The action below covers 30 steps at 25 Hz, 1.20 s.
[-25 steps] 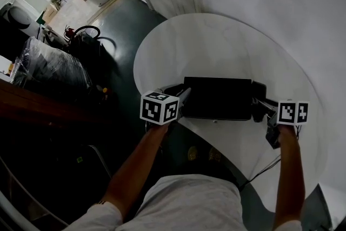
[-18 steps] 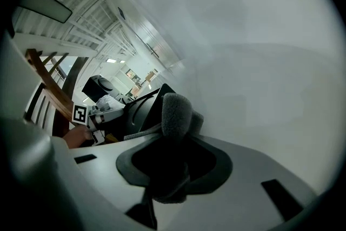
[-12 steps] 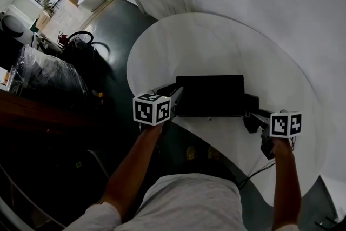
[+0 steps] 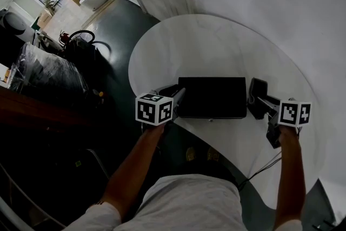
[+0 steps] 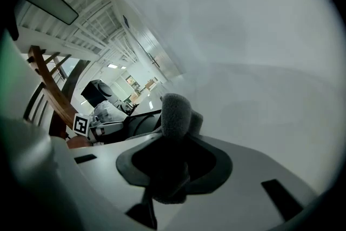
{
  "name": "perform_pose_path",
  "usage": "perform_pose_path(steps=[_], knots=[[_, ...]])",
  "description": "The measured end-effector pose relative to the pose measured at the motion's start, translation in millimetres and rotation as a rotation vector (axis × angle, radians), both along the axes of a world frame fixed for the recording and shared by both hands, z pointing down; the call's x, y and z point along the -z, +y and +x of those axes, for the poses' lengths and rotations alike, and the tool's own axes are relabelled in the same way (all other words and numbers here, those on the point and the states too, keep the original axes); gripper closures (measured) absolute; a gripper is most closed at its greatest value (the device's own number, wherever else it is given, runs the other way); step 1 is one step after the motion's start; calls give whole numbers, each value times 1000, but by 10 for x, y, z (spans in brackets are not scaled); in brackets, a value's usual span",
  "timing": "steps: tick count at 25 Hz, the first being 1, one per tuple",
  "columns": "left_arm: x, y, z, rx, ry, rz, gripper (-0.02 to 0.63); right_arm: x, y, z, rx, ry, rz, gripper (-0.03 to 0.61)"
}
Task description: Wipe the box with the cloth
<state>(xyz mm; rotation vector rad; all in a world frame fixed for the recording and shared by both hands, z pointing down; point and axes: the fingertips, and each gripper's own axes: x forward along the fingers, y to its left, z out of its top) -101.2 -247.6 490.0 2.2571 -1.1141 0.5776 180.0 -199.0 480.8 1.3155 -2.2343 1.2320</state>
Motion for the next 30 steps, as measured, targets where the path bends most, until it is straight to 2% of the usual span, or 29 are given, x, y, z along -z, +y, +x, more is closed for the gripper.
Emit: perform_pose_path(steps=[7, 15, 30], knots=[[-2, -10, 0, -4, -7, -3, 492, -36, -345, -76, -7, -73, -11, 476], [-7, -27, -13, -1, -7, -2, 493, -185, -414, -149, 8, -88, -47, 476], [-6, -31, -12, 1, -1, 1, 492, -364, 209, -192, 57, 1, -89, 476]])
